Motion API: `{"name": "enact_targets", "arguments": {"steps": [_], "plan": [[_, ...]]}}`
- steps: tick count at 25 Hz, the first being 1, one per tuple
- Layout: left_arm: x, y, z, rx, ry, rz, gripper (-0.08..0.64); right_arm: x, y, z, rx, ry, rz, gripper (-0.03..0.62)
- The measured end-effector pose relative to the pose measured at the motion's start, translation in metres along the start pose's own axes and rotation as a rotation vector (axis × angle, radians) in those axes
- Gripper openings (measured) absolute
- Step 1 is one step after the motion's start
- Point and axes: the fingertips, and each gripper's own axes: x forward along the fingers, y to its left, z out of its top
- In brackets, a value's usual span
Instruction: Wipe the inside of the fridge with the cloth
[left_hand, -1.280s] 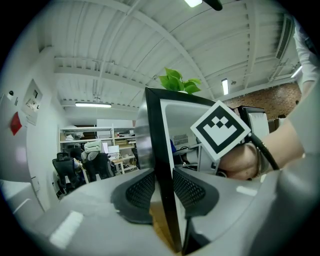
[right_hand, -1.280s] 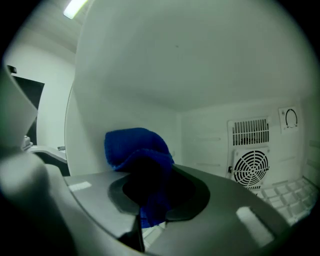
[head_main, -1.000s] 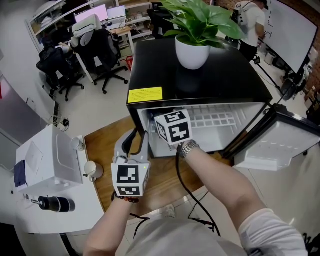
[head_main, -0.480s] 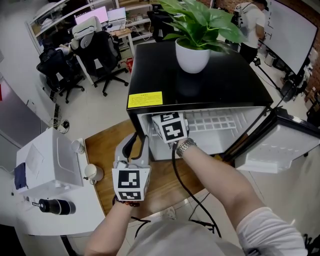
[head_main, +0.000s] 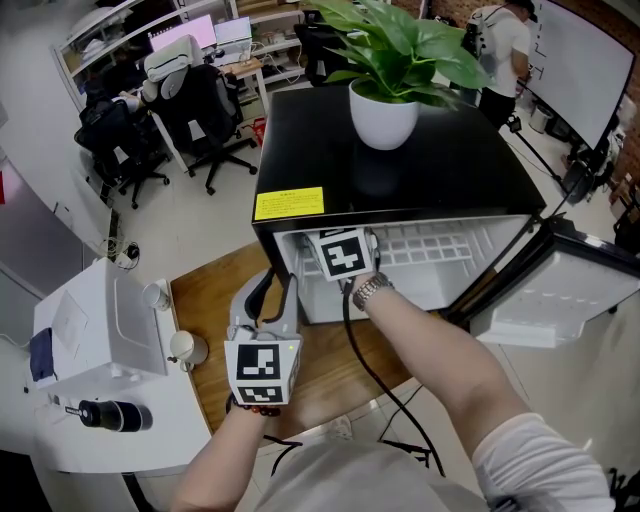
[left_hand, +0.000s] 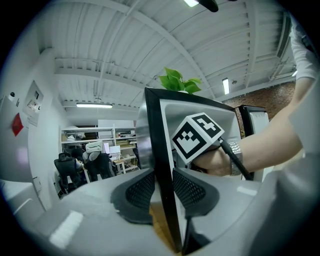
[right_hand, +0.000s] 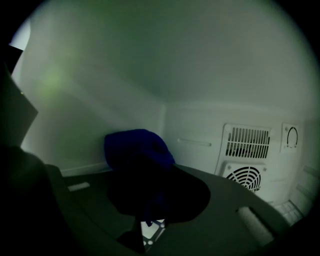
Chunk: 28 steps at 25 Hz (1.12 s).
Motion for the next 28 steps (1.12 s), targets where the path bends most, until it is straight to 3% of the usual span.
{"name": "enact_targets", "arguments": {"steps": [28], "plan": [[0.001, -0.001, 0.000, -0.024, 0.010, 0.038, 0.109, -0.031, -0.079, -0.017, 0.001, 0.046, -0.177, 0.071]]}}
